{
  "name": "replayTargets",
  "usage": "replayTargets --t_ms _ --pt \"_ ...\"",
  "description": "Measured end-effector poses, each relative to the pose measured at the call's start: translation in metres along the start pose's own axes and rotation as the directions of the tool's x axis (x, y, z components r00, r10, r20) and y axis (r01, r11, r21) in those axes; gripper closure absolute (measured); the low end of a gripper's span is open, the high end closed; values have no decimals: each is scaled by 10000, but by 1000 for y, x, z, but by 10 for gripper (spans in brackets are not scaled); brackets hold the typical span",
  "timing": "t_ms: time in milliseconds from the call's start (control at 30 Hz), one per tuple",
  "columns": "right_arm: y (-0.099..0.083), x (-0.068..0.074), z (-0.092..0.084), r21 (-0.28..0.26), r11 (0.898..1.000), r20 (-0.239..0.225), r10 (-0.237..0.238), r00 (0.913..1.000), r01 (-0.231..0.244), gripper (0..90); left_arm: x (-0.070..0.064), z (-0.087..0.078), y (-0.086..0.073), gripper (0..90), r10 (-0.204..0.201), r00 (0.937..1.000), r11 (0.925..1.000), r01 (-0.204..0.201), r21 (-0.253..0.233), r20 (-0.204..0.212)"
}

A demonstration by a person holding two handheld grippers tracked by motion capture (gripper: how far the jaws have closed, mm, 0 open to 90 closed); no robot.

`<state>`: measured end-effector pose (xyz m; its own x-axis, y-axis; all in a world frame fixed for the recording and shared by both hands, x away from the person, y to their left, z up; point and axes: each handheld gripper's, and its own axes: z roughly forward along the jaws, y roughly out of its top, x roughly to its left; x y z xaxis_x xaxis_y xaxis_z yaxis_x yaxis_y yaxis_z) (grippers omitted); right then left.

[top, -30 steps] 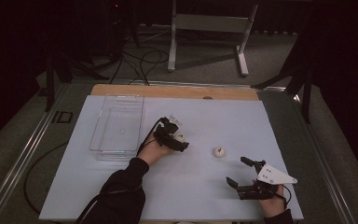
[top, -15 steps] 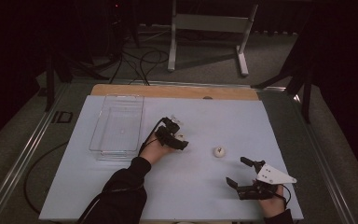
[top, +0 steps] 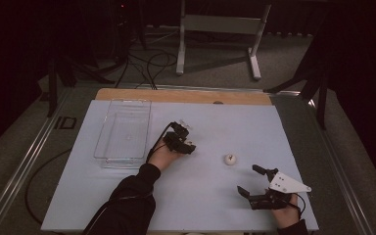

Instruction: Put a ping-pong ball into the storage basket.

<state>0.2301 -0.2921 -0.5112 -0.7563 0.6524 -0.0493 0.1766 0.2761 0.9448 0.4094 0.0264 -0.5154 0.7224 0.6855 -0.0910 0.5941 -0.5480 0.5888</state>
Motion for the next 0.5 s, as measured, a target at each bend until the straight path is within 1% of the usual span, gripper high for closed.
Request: replayTargets --t_ms 133,200,233,267,300,500 --pt "0 0 0 1 10000 15 0 10000 0 91 0 0 1 512 -8 10000 10000 8 95 20" --pt "0 0 0 11 10000 5 11 10000 -11 91 -1 0 2 516 136 9999 9997 -135 181 -77" --pt "0 0 0 4 10000 6 1 10000 -1 91 -1 0 2 518 149 9999 9996 -149 222 34" --pt "0 0 0 -4 10000 6 -9 10000 9 91 -2 0 3 519 149 9999 9996 -149 236 17" --pt "0 0 0 -9 10000 14 -7 10000 7 91 -3 -1 3 520 188 9998 9995 -186 269 -93" --pt "0 0 -1 -36 10000 18 22 10000 -22 91 -7 -4 5 522 381 9991 9983 -390 436 205"
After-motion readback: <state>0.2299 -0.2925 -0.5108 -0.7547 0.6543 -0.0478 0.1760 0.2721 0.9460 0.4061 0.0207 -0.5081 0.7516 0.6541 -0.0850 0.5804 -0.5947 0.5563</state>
